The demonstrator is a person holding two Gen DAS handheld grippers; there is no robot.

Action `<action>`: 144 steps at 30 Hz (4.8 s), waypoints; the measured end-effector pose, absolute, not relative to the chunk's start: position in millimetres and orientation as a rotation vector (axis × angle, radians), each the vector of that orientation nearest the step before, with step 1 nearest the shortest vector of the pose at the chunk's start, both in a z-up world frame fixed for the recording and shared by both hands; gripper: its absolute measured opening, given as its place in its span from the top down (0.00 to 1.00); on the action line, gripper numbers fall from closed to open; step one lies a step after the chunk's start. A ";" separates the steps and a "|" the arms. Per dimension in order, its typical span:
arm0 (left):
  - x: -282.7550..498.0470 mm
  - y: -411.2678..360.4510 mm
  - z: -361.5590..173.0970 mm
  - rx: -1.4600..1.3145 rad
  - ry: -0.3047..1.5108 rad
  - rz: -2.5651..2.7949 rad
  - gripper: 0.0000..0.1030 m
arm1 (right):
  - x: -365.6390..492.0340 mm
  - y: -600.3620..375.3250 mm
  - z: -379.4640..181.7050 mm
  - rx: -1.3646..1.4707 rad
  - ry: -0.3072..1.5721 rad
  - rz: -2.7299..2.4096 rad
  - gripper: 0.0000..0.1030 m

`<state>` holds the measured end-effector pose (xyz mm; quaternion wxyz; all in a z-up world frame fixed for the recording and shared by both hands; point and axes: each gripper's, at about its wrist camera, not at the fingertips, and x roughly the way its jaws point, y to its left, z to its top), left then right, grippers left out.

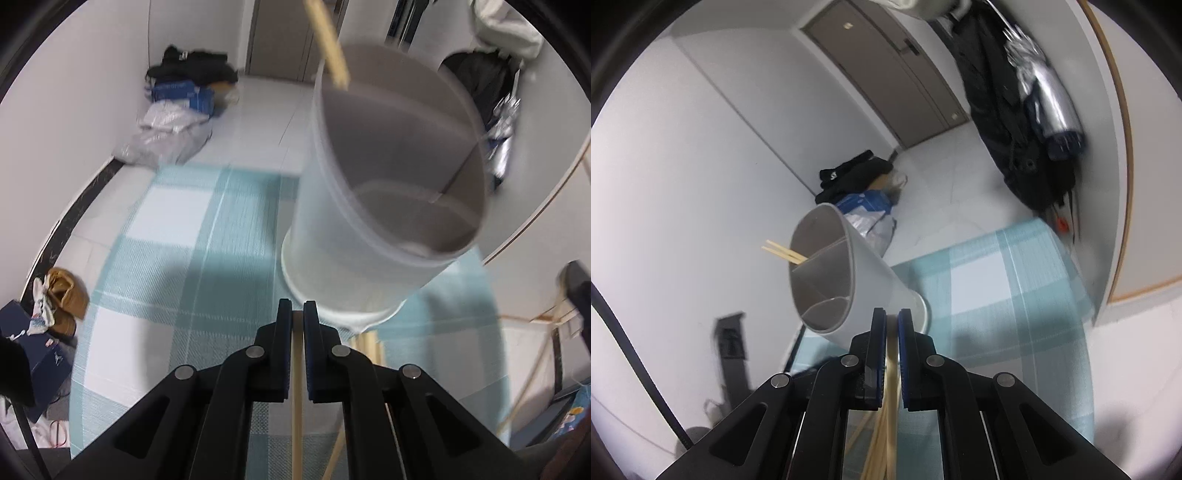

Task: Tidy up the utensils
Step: 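Carry both chopsticks over the white holder and open both tools to drop them in, then lower both tools toward the chopsticks lying beside the white holder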

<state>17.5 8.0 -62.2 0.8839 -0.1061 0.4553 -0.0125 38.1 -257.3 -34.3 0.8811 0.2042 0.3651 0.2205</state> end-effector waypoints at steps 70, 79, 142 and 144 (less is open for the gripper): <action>124.0 22.9 76.5 -0.203 0.067 -0.194 0.97 | 146.9 -154.5 91.5 0.127 0.202 0.535 0.95; 120.2 22.9 69.3 -0.204 0.098 -0.192 0.97 | 139.8 -153.0 71.9 0.094 0.232 0.524 0.95; -41.9 18.5 36.2 -0.171 0.511 -0.012 0.04 | -50.4 -199.8 35.4 0.136 0.478 0.417 0.10; -40.0 15.8 29.9 -0.161 0.521 -0.015 0.04 | -49.5 -201.2 26.9 0.135 0.507 0.402 0.10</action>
